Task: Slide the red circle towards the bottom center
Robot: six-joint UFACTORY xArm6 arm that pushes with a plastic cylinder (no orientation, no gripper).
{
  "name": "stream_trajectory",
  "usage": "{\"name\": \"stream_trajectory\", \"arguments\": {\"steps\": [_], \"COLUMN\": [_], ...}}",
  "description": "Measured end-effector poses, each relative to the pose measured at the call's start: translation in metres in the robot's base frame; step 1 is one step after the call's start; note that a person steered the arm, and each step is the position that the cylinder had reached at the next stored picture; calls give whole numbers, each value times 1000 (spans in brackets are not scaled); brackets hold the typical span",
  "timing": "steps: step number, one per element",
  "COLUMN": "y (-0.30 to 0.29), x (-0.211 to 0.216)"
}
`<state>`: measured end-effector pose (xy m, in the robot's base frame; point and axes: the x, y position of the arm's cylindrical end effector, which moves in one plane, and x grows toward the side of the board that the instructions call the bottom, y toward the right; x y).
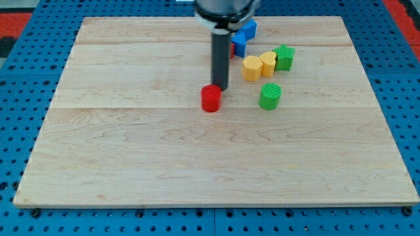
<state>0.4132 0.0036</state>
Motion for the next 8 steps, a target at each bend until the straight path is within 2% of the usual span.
{"name": "stream_trajectory", "arguments": {"steps": [1, 2, 3, 4, 5, 6, 7, 8], "y": [10, 6, 17, -53, -25, -26, 12, 0], "x": [60, 77, 25, 44, 79, 60, 49, 80]}}
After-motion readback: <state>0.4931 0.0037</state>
